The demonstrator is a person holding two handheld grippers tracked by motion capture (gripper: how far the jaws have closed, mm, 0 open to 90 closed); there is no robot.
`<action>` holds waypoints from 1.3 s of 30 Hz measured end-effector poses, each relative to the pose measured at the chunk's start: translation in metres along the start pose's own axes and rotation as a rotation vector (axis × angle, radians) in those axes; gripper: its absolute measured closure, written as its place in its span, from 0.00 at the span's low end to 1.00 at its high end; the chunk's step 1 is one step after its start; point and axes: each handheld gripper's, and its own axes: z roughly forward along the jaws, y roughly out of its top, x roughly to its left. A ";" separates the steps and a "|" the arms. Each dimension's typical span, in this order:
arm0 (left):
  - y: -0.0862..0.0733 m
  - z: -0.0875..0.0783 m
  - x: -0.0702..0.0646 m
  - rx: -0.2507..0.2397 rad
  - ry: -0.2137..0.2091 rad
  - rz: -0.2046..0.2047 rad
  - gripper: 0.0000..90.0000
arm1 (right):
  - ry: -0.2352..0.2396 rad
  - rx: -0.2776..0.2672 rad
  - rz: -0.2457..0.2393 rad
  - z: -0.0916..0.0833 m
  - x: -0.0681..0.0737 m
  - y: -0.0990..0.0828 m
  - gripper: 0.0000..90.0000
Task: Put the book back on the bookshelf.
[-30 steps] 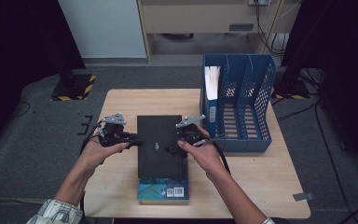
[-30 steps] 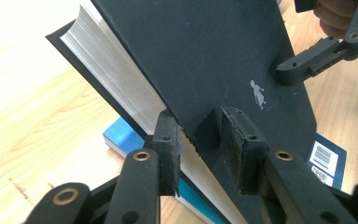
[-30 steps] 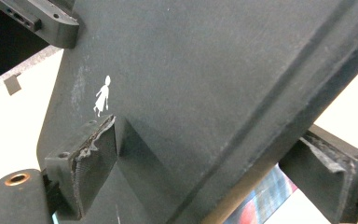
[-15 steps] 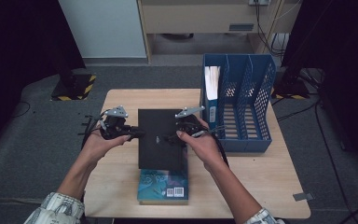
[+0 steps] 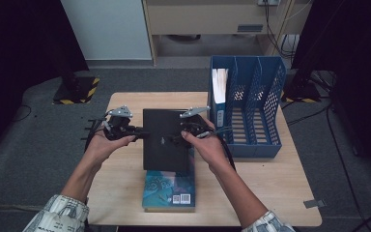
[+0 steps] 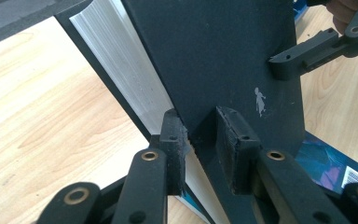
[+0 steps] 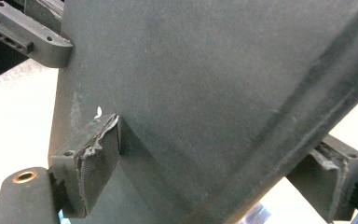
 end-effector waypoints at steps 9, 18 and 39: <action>0.011 -0.003 0.006 -0.008 0.032 0.020 0.82 | -0.021 -0.034 0.003 0.002 -0.006 0.017 0.18; 0.000 -0.010 -0.006 -0.042 0.034 0.026 0.82 | -0.028 -0.036 -0.058 -0.008 0.005 0.015 0.19; -0.032 -0.023 -0.037 -0.101 0.023 0.051 0.80 | 0.021 -0.058 -0.168 -0.037 0.029 -0.005 0.18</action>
